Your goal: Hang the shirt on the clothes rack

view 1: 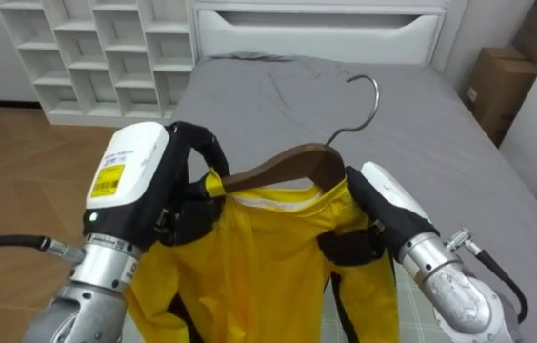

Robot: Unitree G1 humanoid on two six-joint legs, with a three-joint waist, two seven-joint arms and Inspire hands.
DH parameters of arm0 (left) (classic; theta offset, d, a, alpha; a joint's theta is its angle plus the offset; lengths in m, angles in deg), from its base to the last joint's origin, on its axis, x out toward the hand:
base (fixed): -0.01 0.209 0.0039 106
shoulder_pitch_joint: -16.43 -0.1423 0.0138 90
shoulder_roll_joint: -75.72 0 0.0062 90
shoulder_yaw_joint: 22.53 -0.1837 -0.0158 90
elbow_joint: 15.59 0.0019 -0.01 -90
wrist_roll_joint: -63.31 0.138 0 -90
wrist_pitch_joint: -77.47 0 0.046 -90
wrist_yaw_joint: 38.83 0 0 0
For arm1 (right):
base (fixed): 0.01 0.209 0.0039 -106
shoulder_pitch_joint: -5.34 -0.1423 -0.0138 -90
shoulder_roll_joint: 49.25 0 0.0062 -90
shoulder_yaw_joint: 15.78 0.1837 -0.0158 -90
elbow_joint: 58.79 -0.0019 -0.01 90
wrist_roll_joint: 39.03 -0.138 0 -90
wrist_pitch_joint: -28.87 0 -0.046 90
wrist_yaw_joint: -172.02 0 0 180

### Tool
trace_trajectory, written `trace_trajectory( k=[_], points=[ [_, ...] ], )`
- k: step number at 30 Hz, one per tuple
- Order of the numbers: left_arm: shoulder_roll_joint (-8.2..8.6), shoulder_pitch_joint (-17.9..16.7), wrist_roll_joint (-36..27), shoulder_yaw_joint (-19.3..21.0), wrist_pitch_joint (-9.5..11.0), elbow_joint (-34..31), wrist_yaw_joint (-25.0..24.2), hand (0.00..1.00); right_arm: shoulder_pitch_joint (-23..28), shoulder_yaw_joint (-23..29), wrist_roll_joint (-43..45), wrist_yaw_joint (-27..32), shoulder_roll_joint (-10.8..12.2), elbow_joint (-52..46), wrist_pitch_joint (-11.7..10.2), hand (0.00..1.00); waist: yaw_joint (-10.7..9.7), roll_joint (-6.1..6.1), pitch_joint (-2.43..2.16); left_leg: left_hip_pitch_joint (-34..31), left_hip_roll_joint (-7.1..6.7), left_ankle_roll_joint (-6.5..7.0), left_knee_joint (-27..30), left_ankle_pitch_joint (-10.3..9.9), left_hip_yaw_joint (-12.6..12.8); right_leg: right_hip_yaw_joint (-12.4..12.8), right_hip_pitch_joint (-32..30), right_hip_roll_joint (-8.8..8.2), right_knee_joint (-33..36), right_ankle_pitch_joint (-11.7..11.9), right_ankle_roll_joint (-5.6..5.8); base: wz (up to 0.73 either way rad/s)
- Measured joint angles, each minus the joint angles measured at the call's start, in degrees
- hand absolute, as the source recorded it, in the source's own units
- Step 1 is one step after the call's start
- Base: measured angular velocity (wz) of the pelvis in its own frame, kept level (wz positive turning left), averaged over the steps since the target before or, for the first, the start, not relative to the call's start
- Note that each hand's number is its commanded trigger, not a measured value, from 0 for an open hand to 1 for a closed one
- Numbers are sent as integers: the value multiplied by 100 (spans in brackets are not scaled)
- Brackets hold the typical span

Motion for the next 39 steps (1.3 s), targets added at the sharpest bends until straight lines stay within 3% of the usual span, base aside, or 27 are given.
trace_trajectory(
  k=[10, 11, 12, 13, 18, 22, 39],
  points=[
    [0, -1, 4, -107, -121, 0, -25, 100, 1, -1, -66, -4, -1, 120, 2, 100, -7, -42, -10, -4, 6, 0, 13, 0, 9, 5, 3, 4, 12, 3, 4, 0],
    [0, -1, 4, -109, -127, 0, -32, 62, 1, -1, -70, -9, -1, 127, 2, 100, -7, -42, -11, -5, 6, 1, 13, 0, 10, 5, 3, 4, 12, 4, 5, 0],
    [-1, -1, 4, -113, -145, 0, -47, 4, 1, -2, -75, -23, -1, 134, 2, 100, -7, -43, -11, -5, 5, 1, 15, 0, 9, 4, 3, 4, 13, 5, 5, 0],
    [-2, -1, 2, -115, -157, 0, -65, 0, 1, -3, -81, -31, -1, 145, 4, 100, -6, -45, -13, -5, 4, 1, 16, 0, 7, 3, 3, 4, 15, 5, 6, 0],
    [43, 0, -35, -121, -174, -1, -112, 0, 1, -13, -145, -110, 16, 168, 79, 100, -18, -47, -14, -4, 0, 1, 38, 0, -21, -2, 18, 3, 13, 5, 6, 0],
    [96, 0, -467, -192, -172, 0, -118, 0, 1, -166, -134, -199, 23, 265, 128, 100, -25, -44, -14, -2, 0, 1, 69, 0, -21, 2, 38, 1, 9, 4, 6, 0],
    [103, 0, -469, -201, -238, 15, -266, 0, 1, -213, 276, -324, 39, 326, 244, 100, -28, -42, -14, 2, 7, 1, 69, -2, -18, 6, 40, 10, 20, 5, 6, 0]
  ],
)
